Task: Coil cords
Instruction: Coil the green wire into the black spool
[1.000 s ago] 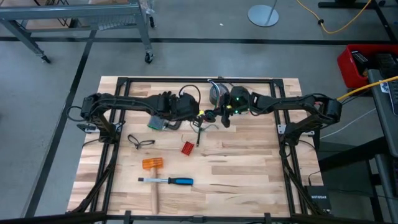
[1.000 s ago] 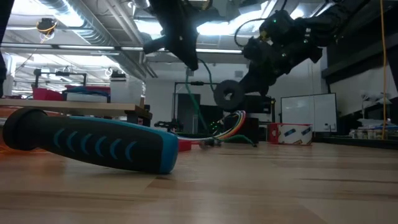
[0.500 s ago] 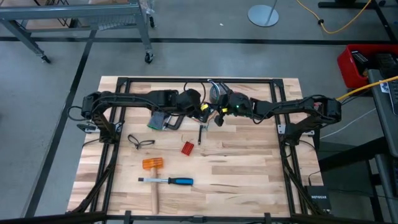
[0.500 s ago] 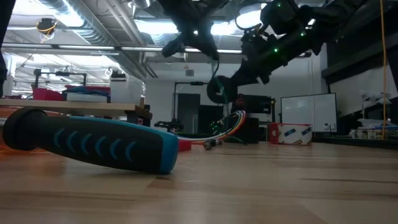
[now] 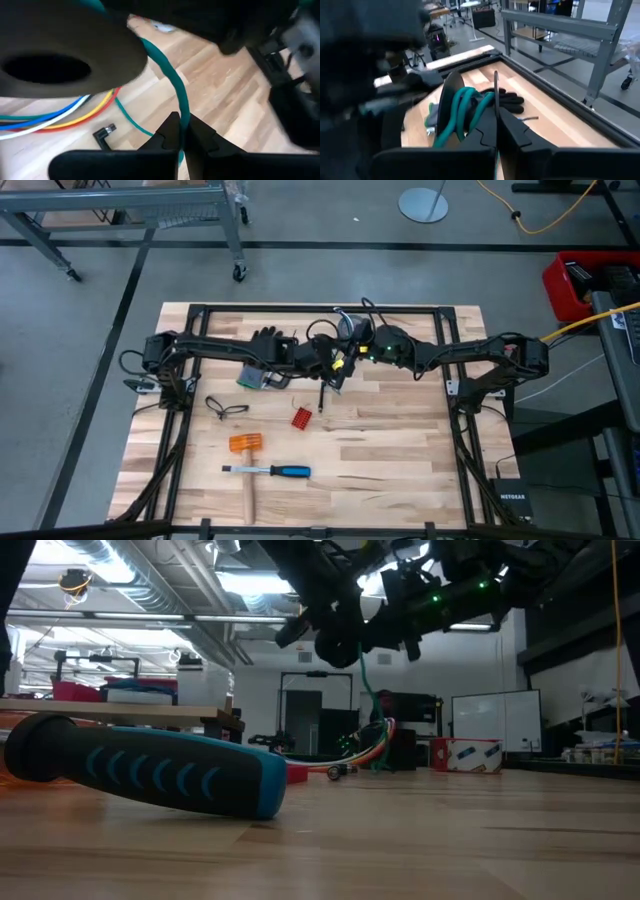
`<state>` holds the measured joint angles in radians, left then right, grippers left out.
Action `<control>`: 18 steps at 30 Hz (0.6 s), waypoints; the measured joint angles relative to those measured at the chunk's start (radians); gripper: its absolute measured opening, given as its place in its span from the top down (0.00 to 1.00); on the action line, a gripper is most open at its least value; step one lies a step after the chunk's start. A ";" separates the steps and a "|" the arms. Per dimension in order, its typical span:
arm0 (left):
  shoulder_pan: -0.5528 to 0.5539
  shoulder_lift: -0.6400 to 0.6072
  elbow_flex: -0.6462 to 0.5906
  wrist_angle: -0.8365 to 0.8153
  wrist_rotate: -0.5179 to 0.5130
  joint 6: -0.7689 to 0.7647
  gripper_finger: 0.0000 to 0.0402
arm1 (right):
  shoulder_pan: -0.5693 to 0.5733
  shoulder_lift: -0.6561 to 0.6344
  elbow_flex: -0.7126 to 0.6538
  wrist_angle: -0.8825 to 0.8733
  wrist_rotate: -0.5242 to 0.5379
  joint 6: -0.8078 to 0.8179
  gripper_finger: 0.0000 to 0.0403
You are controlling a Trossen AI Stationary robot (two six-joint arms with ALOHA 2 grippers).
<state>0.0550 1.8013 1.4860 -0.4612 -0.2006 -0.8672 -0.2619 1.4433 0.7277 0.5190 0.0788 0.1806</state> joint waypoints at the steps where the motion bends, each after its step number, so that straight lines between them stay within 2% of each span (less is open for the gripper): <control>1: -0.007 0.005 0.000 -0.001 -0.015 0.010 1.00 | 0.000 0.000 0.000 0.009 0.001 0.000 1.00; 7: -0.063 0.009 0.000 -0.021 -0.207 0.121 1.00 | -0.037 0.000 0.000 0.017 -0.036 0.029 1.00; 12: -0.116 0.009 0.000 -0.024 -0.389 0.249 1.00 | -0.097 0.000 0.000 0.068 -0.198 0.097 1.00; 15: -0.138 0.009 0.000 -0.024 -0.447 0.307 1.00 | -0.122 0.000 0.000 0.127 -0.294 0.135 1.00; 18: -0.151 0.009 0.000 -0.025 -0.458 0.351 1.00 | -0.127 0.000 0.000 0.185 -0.354 0.162 1.00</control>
<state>-0.0964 1.8107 1.4860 -0.4862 -0.6590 -0.5159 -0.3894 1.4433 0.7277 0.7039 -0.2754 0.3426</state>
